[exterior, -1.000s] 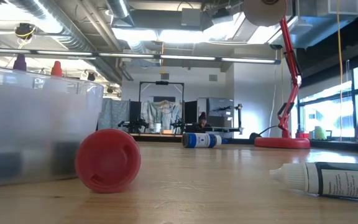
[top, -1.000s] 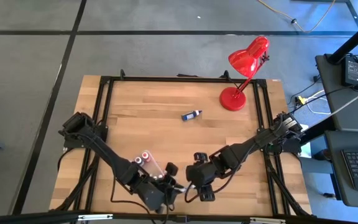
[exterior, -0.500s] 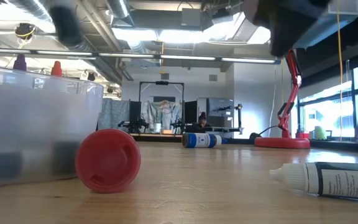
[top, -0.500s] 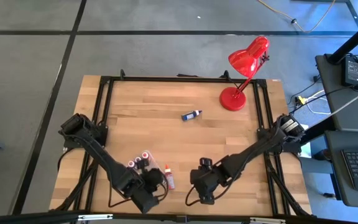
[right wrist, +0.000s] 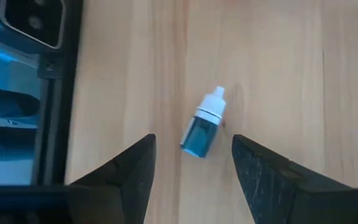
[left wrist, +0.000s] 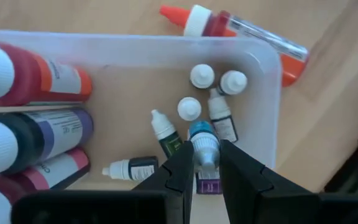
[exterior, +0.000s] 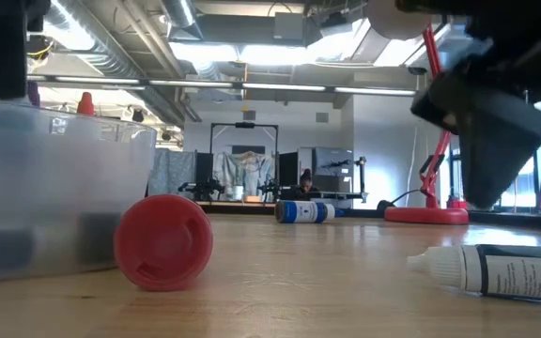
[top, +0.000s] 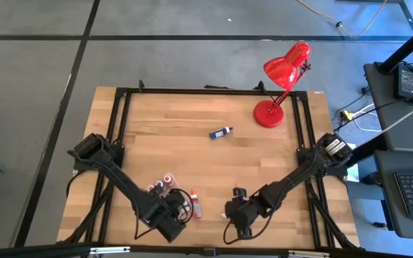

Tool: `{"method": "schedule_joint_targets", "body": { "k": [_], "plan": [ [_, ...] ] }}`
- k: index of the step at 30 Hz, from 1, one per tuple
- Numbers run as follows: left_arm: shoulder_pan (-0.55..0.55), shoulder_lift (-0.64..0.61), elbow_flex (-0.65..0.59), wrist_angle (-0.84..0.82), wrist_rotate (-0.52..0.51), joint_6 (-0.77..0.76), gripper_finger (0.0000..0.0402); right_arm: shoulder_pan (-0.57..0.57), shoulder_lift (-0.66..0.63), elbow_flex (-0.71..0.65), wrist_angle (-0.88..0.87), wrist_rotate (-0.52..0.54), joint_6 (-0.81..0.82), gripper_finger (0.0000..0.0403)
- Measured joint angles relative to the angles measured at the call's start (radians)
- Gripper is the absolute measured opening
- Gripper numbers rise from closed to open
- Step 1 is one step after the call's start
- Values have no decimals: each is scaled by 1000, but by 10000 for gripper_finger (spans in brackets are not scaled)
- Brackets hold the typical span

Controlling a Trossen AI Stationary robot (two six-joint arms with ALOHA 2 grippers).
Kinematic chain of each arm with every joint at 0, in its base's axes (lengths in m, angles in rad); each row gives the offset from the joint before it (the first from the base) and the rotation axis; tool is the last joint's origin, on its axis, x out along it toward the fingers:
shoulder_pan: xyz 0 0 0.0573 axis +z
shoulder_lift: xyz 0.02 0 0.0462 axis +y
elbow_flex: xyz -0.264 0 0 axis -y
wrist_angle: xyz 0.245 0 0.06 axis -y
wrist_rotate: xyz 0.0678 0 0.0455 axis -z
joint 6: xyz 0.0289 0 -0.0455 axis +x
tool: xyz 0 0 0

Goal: Pick & Place food coloring
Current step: Put the blue food coloring bottle into the transparent bin

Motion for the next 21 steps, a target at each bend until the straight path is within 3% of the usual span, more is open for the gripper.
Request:
{"method": "schedule_joint_targets", "body": {
  "k": [12, 21],
  "plan": [
    [24, 0, -2, 1, -6, -80, 59, 0, 18, -103, 196, 9, 0, 209],
    [29, 0, -2, 5, -2, -62, 59, 0, 72, -99, 204, 20, 25, 209]
  ]
}}
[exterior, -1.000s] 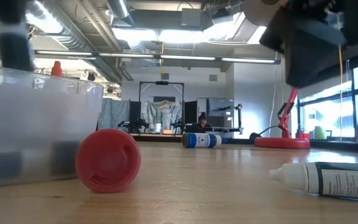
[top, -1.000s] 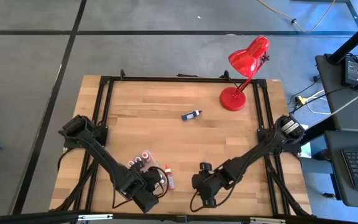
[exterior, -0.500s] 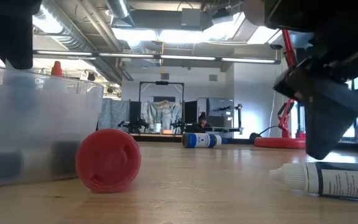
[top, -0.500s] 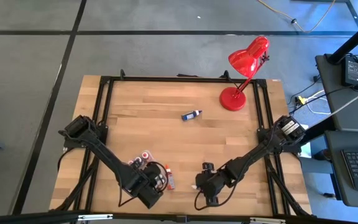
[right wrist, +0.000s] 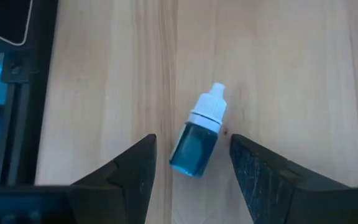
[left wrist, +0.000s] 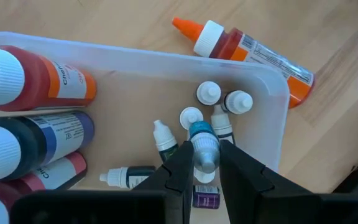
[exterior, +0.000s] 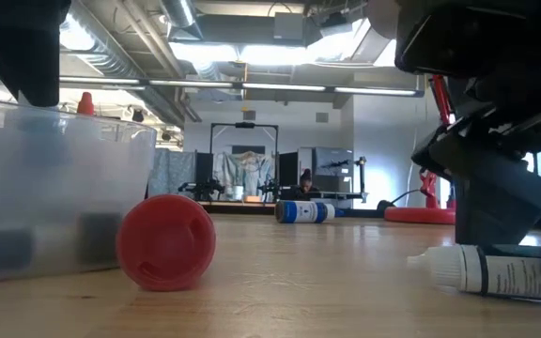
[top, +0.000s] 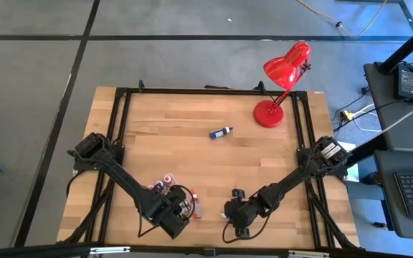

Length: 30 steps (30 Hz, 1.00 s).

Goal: Pick & Place food coloring
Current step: Put the blue food coloring bottle into the transparent bin, then put the green food coloring bottle into the transparent bin

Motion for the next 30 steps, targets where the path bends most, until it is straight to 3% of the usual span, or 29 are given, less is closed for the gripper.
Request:
{"method": "schedule_joint_targets", "body": {
  "k": [6, 16, 30],
  "plan": [
    [0, 0, 0, 3, 2, 1, 59, 0, 4, 10, -19, 16, 2, 190],
    [0, 0, 0, 7, -6, 20, 65, -1, 5, 12, -54, 29, 4, 81],
    [1, -9, 0, 4, 19, 38, 184, -2, -92, 6, -120, 13, 25, 67]
  ]
}}
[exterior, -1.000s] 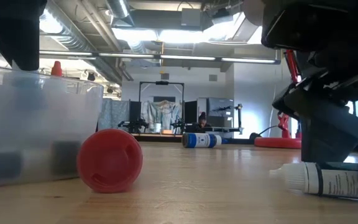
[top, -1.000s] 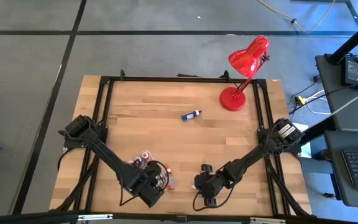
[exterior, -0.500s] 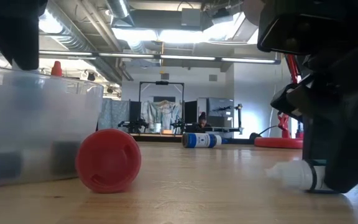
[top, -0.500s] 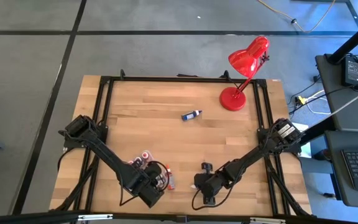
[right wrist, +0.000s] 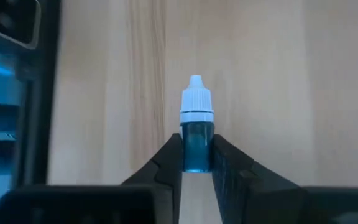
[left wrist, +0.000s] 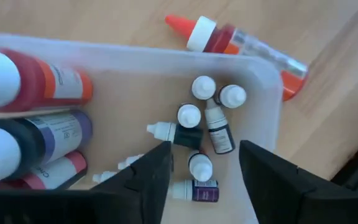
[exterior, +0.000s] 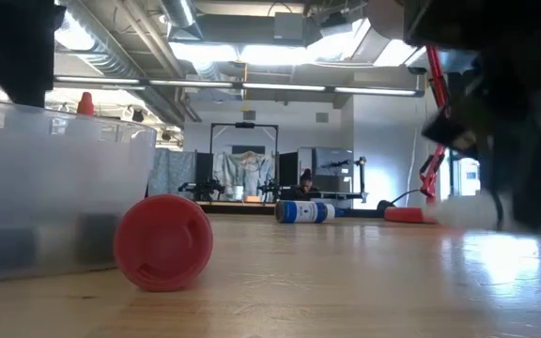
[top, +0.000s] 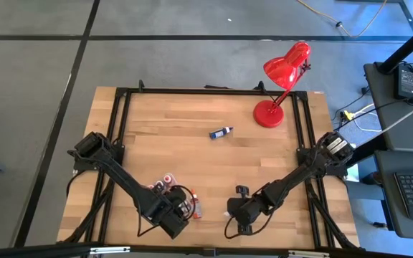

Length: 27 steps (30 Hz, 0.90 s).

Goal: Pick & Place food coloring
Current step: Put the green food coloring bottle into the transparent bin

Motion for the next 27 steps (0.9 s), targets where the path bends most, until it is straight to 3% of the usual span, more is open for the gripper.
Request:
{"method": "schedule_joint_targets", "body": {
  "k": [8, 16, 27],
  "plan": [
    [5, -12, 69, 38, -151, 118, 195, -1, -139, 1, -39, 84, 3, 72],
    [46, -12, 79, 206, -130, 323, 196, 0, -316, 3, -71, 150, 3, 72],
    [97, -12, 79, 434, -152, 888, 182, 2, -404, 3, -53, 97, 30, 73]
  ]
}}
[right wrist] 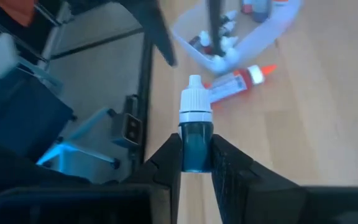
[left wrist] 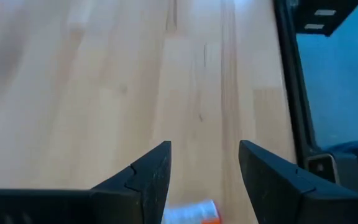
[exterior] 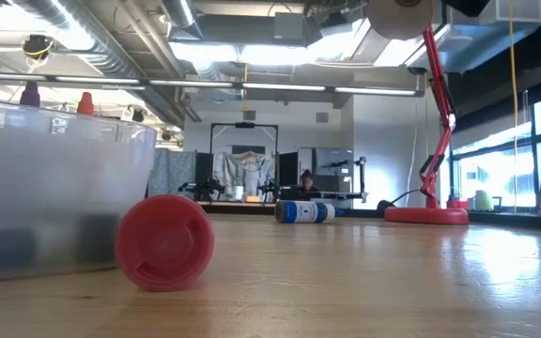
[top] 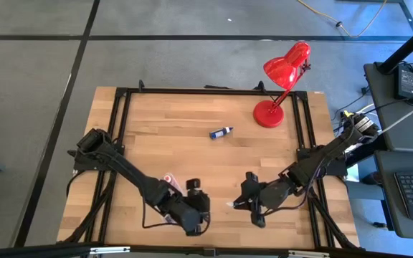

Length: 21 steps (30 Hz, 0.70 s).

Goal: Pick & Place food coloring
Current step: Put the green food coloring bottle into the transparent bin

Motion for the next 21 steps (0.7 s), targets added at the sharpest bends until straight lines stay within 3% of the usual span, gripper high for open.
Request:
{"method": "schedule_joint_targets", "body": {
  "k": [6, 17, 21],
  "plan": [
    [27, 0, 0, 148, -52, 218, 178, 0, 0, 0, 72, -17, -3, 73],
    [59, 0, 0, 397, -46, 486, 156, 0, 0, 0, 95, -17, -5, 74],
    [59, 0, 1, 406, -36, 541, 139, 0, 0, 0, 95, -17, -6, 74]
  ]
}}
